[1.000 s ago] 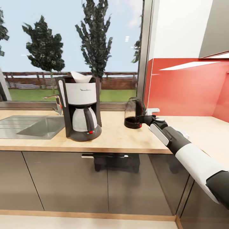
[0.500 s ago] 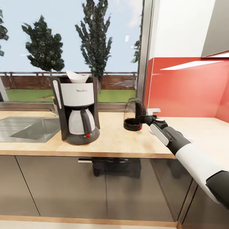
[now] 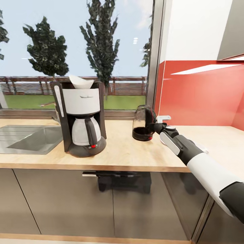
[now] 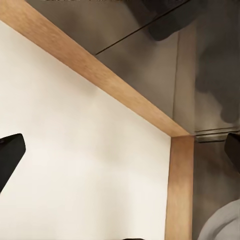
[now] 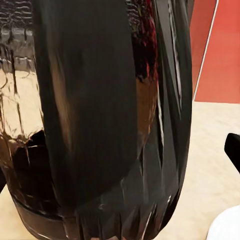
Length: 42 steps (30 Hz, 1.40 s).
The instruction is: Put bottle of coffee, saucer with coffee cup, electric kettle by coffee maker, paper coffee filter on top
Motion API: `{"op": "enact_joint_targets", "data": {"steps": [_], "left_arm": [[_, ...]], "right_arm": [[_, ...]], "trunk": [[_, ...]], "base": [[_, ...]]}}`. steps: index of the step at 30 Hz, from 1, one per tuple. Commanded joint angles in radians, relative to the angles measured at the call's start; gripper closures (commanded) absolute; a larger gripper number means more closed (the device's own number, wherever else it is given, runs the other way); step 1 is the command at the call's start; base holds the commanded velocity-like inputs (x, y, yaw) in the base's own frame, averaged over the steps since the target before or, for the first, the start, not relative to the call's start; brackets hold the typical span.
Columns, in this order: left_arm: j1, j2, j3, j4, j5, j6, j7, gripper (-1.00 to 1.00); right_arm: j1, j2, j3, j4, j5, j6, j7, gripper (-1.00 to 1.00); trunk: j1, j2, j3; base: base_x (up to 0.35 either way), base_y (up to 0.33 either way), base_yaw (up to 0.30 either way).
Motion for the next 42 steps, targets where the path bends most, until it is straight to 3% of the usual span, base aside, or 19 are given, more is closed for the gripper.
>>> {"op": "enact_joint_targets", "data": {"steps": [1,35,36,42], "left_arm": [[-0.001,0.000,0.008,0.001,-0.008,-0.006,-0.002,-1.00],[-0.001,0.000,0.009,0.001,-0.008,-0.006,-0.002,-1.00],[-0.001,0.000,0.009,0.001,-0.008,-0.006,-0.002,-1.00],[-0.001,0.000,0.009,0.001,-0.008,-0.006,-0.002,-1.00]], "right_arm": [[-0.001,-0.001,0.006,-0.002,-0.010,0.001,-0.009,-1.00],[-0.001,-0.002,0.005,-0.002,-0.016,0.003,-0.007,-1.00],[-0.001,-0.002,0.005,-0.002,-0.016,0.003,-0.007,1.00],[-0.001,-0.002,0.004,-0.002,-0.017,0.003,-0.006,1.00]], "trunk": [[0.000,-0.001,-0.001],[0.000,-0.001,-0.001],[0.000,-0.001,-0.001],[0.000,-0.001,-0.001]], "base": [[0.015,0.000,0.000],[0.011,0.000,0.000],[0.002,0.000,0.000],[0.000,0.000,0.000]]}}
